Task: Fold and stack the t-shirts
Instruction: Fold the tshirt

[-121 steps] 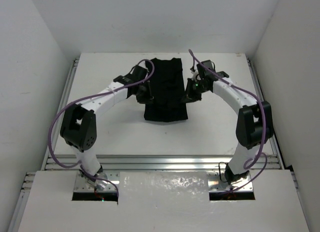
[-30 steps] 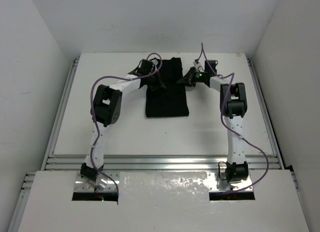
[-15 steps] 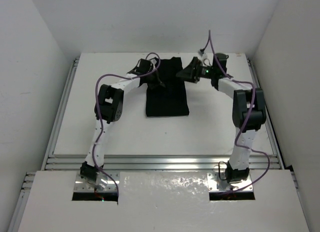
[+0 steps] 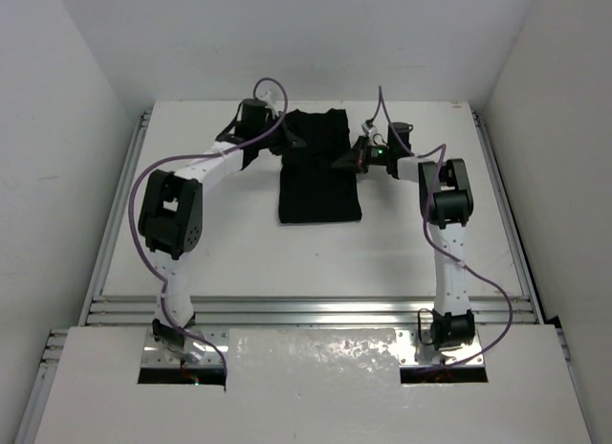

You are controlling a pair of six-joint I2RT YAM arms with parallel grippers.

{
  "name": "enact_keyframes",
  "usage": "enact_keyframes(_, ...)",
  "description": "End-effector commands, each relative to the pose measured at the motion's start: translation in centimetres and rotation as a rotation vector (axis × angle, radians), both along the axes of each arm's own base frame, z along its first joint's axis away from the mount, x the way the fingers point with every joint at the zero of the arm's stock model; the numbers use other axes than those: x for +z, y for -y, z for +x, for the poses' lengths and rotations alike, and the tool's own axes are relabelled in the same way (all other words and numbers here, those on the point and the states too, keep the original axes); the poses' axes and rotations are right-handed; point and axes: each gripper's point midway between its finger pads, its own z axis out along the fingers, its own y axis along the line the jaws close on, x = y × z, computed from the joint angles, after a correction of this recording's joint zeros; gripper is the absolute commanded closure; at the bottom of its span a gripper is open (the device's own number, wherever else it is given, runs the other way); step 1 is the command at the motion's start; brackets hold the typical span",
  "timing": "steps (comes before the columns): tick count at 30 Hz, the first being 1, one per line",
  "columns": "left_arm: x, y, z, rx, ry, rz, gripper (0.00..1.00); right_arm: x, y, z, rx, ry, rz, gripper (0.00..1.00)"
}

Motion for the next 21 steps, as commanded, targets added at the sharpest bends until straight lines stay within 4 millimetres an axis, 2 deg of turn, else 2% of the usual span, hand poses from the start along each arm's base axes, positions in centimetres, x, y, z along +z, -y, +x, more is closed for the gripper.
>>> enact_keyframes(1,-2.1,-2.1,-0.1,-0.001,0.03,-0.01,1.0,-0.1,1.4,2.4,-0.041,0.042,-0.004,1.0)
enact_keyframes(3,-2.8,-2.5,-0.2,-0.008,0.036,-0.013,1.0,-1.5,2.5,3.3,-0.088,0.006,-0.025,1.0)
enact_keyframes(4,-3.9,-2.8,-0.3,-0.008,0.019,-0.004,1.0,-2.3,2.6,3.0,-0.088,-0.05,-0.039,1.0)
enact_keyframes(5,-4.6,-3.1,-0.3,-0.009,0.008,0.003,1.0,-2.2,2.8,3.7,-0.085,-0.011,-0.067,1.0)
enact_keyframes(10,-7.3,-3.3,-0.1,-0.037,-0.03,-0.011,1.0,-3.7,2.5,2.2,-0.038,-0.054,-0.063,1.0)
enact_keyframes(11,-7.5,-3.3,0.0,-0.037,-0.026,-0.01,1.0,-4.2,2.6,2.1,-0.043,-0.051,-0.082,1.0)
enact_keyframes(12,-8.6,-3.4,0.1,-0.032,-0.045,-0.004,1.0,-4.5,2.8,2.1,-0.048,-0.058,-0.095,1.0)
enact_keyframes(13,-8.7,-3.6,0.6,-0.027,-0.043,-0.004,1.0,-4.9,3.0,1.9,-0.048,-0.076,-0.116,1.0)
enact_keyframes(15,-10.3,-4.1,1.3,0.01,-0.084,0.016,1.0,-6.1,3.6,1.8,-0.089,-0.13,-0.185,1.0)
enact_keyframes(18,-12.4,-5.1,1.7,0.072,-0.145,0.06,1.0,-5.8,3.9,2.1,-0.098,-0.111,-0.204,1.0)
enact_keyframes(19,-13.7,-6.1,1.3,0.12,-0.204,0.102,1.0,-5.3,3.9,2.5,-0.097,-0.098,-0.2,1.0)
enact_keyframes(20,-14.3,-6.6,1.7,0.149,-0.225,0.128,1.0,-4.7,3.9,2.5,-0.091,-0.09,-0.195,1.0)
enact_keyframes(21,-16.4,-7.8,1.0,0.202,-0.3,0.186,1.0,-3.2,3.8,3.2,-0.086,-0.04,-0.204,1.0)
